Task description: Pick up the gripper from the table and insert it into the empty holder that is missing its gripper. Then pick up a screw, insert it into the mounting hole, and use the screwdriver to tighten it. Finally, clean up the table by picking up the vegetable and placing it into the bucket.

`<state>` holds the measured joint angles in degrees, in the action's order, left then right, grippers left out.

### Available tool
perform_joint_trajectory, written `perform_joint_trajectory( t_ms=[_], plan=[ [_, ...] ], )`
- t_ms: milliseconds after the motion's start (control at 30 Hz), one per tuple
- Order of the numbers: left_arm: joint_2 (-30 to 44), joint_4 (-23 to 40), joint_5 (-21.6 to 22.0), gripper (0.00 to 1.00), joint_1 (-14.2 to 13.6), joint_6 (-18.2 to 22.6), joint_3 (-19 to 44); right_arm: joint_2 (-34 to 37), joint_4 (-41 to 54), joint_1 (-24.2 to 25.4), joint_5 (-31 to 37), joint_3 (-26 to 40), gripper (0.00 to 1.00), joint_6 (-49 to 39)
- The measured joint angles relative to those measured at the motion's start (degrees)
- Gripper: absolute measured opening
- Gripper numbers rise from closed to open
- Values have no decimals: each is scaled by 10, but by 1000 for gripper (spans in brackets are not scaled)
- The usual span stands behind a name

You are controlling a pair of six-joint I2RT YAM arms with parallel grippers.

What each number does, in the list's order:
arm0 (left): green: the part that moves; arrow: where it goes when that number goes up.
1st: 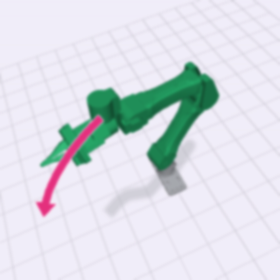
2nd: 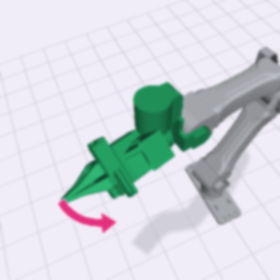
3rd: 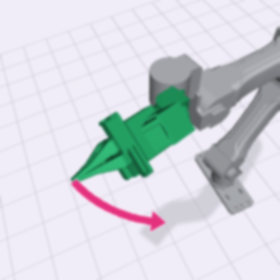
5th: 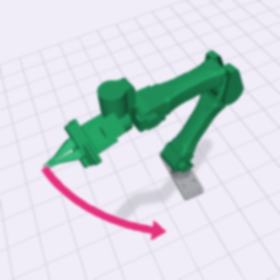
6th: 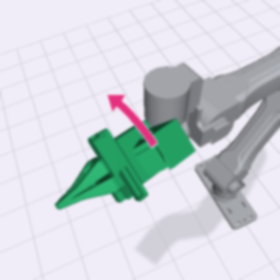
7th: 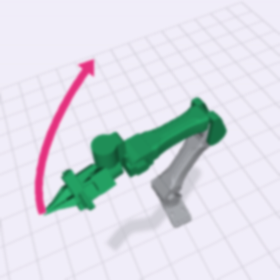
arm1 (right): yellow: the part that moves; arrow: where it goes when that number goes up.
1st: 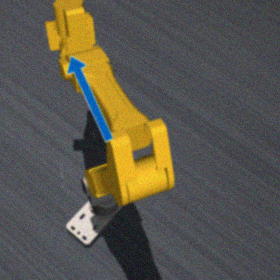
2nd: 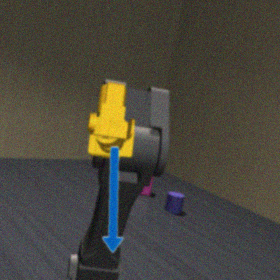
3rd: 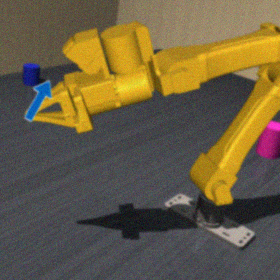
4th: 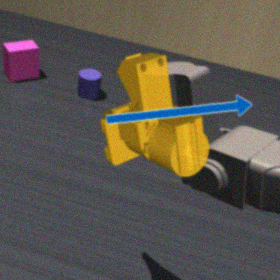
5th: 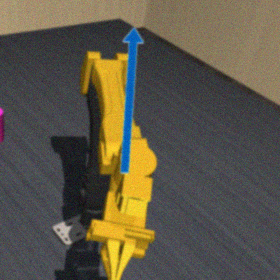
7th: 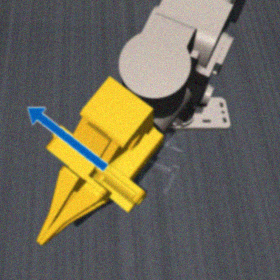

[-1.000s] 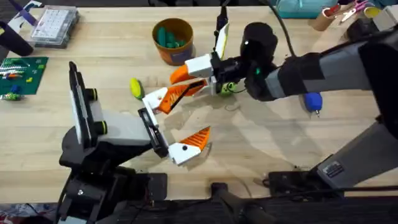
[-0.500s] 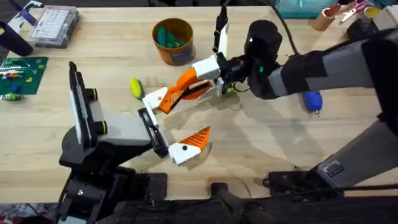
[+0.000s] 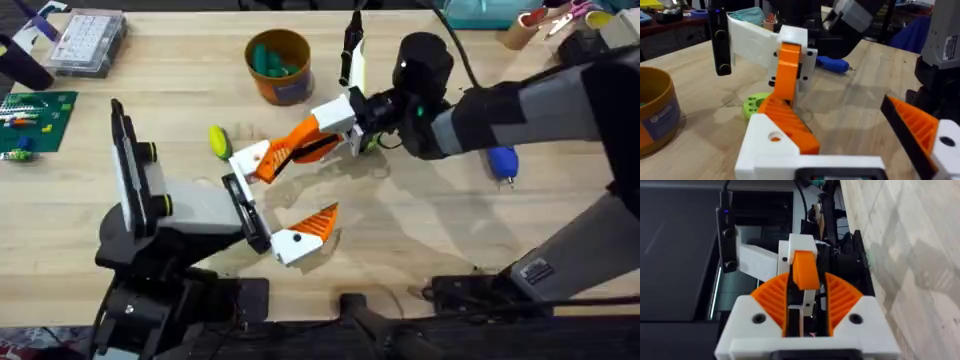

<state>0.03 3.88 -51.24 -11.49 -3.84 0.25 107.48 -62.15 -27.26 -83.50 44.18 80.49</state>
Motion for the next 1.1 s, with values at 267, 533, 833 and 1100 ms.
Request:
perform_joint_trajectory(
  t_ms=[267, 533, 833, 1100],
  plan=[
    [0, 0, 0, 986, 0, -1, 0, 0, -3, -12, 0, 0, 33, -1],
    [0, 0, 0, 986, 0, 0, 0, 0, -4, -13, 4, 0, 16, 1],
    [0, 0, 12, 986, 1, -1, 0, -2, -14, -18, 40, -5, 15, 7],
    [0, 0, 4, 986, 0, -1, 0, -53, -77, -22, 115, -89, 14, 24]
  ],
)
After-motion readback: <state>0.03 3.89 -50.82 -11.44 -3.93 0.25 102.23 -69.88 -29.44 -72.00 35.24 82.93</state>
